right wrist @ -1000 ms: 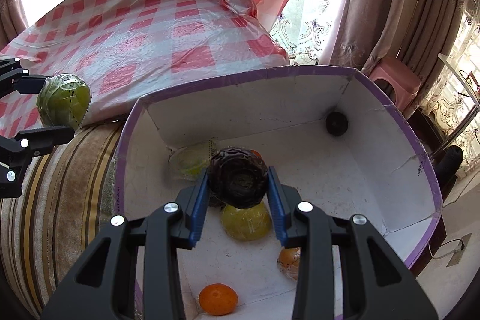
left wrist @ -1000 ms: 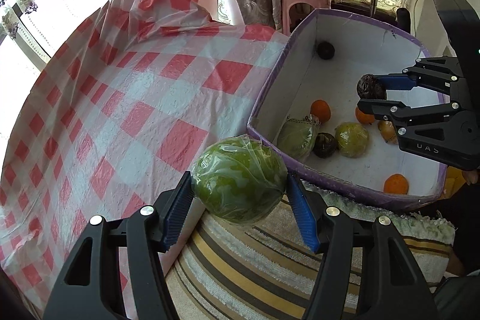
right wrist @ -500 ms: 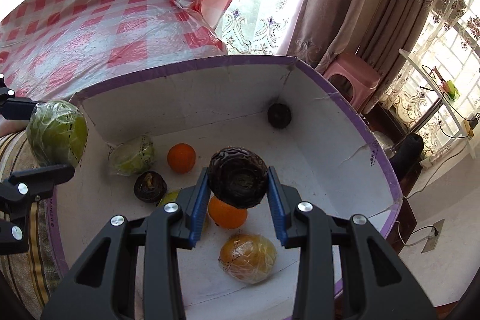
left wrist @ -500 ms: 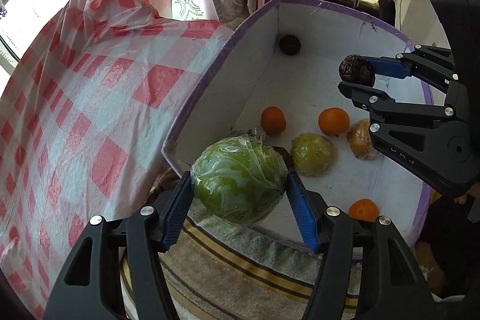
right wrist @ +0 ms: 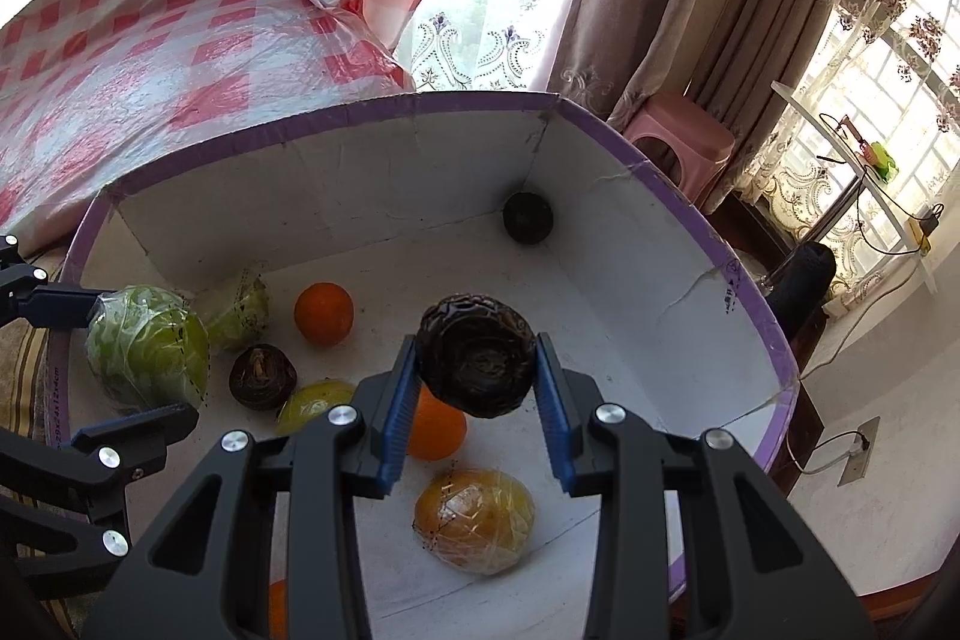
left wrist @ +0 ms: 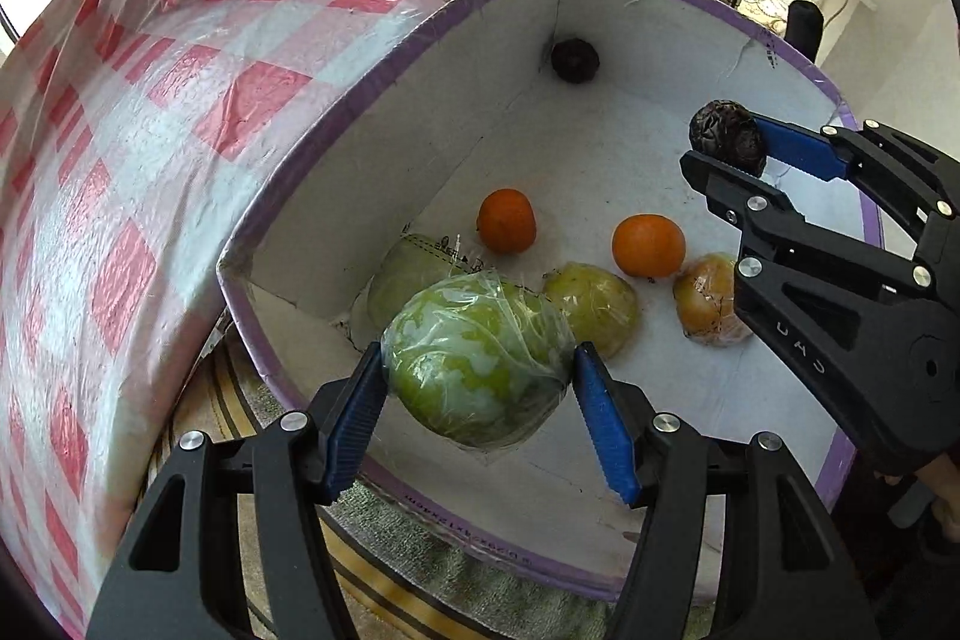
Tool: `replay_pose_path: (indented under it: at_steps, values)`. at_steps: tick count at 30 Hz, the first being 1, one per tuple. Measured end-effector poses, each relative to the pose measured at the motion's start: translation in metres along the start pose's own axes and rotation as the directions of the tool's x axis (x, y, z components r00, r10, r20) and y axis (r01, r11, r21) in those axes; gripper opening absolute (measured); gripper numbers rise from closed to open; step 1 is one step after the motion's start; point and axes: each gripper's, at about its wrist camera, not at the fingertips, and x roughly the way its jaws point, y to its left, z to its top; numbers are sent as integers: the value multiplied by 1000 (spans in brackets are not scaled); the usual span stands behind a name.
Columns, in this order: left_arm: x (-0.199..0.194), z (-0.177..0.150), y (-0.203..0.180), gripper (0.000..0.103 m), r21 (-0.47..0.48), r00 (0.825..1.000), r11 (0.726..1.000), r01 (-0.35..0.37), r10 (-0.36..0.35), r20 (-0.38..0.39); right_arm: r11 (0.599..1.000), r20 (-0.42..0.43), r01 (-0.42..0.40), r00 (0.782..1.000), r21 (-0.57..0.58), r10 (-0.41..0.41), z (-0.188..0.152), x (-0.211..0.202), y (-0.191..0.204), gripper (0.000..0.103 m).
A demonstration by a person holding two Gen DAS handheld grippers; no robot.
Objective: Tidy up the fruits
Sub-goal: 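Lift both held fruits and carry them over the white box, then lower both fruits into the box and open both tools to release them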
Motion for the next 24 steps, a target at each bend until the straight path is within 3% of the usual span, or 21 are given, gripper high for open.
replay_pose_path:
  at_steps: [4,10,17,24]
  values:
    - [1,1,-2,61,-55,1000,998,-28,28,2,1000,2,0,1000,23,0,0,3,-3,37]
    - [-4,-1,3,61,-155,999,988,-6,12,36,998,24,17,1000,61,-19,2,0,-10,37]
    - [5,8,1,61,-169,999,985,28,-21,44,996,24,35,999,77,-37,8,5,-12,37]
    - [18,24,5,61,-201,1000,980,11,-5,31,995,20,48,999,83,-50,15,14,-11,38]
